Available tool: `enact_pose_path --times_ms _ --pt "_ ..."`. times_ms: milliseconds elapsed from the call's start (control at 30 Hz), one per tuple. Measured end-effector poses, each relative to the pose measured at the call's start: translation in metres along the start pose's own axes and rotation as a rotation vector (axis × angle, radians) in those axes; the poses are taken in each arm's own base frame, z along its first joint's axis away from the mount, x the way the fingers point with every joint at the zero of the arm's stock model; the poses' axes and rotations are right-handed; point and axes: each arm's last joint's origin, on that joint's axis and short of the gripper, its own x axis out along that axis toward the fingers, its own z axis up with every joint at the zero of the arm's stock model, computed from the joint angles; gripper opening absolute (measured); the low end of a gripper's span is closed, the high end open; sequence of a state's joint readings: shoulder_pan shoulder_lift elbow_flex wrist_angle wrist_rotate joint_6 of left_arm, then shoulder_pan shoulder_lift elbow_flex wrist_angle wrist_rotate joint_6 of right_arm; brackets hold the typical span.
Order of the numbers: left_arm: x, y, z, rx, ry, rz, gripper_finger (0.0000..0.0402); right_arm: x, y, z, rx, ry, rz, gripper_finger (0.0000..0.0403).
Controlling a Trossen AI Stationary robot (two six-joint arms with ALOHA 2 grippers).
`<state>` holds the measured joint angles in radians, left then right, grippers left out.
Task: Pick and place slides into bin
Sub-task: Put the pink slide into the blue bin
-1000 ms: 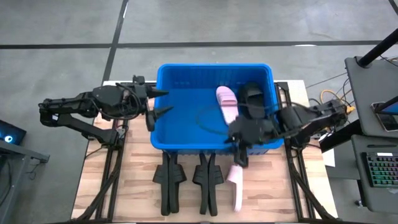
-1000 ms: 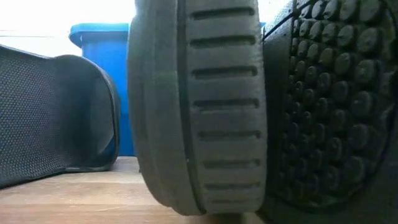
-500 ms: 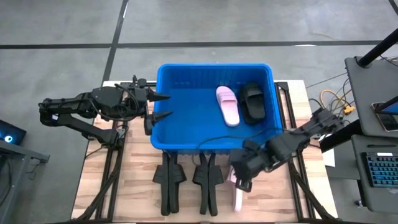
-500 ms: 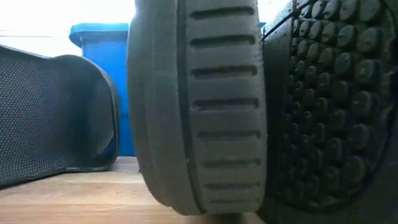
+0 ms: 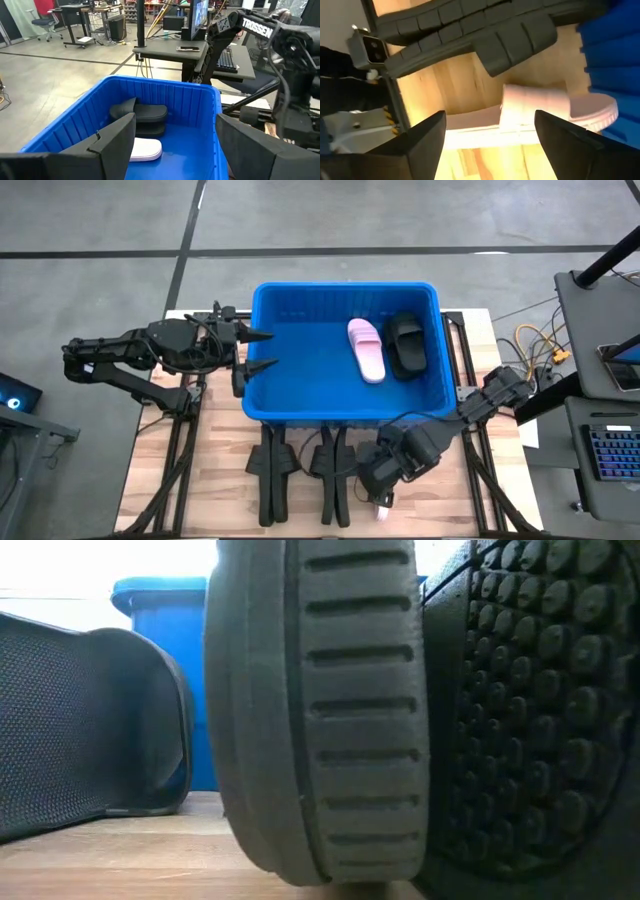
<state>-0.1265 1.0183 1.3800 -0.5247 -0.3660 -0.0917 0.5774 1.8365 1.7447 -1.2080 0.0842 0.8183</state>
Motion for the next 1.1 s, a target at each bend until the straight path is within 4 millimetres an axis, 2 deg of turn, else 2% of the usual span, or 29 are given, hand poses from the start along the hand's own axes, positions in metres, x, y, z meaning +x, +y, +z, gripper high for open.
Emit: enact_pose_path --times_ms 333,567,767,1100 --pt "0.000 0.000 0.000 0.002 0.003 0.000 0.0259 0.023 0.022 -0.018 -0.100 -0.120 -0.202 0.0261" --pt "0.000 0.000 -0.002 0.009 0.020 0.002 0.0259 0.055 0.033 -0.023 -0.149 -0.082 -0.279 0.0251" --pt "0.000 0.000 -0.005 0.018 0.043 0.004 0.0259 0.074 0.033 -0.028 -0.182 -0.051 -0.390 0.0248" --pt "0.000 0.001 -0.007 0.026 0.061 0.006 0.0259 0.090 0.030 -0.031 -0.233 -0.036 -0.506 0.0248"
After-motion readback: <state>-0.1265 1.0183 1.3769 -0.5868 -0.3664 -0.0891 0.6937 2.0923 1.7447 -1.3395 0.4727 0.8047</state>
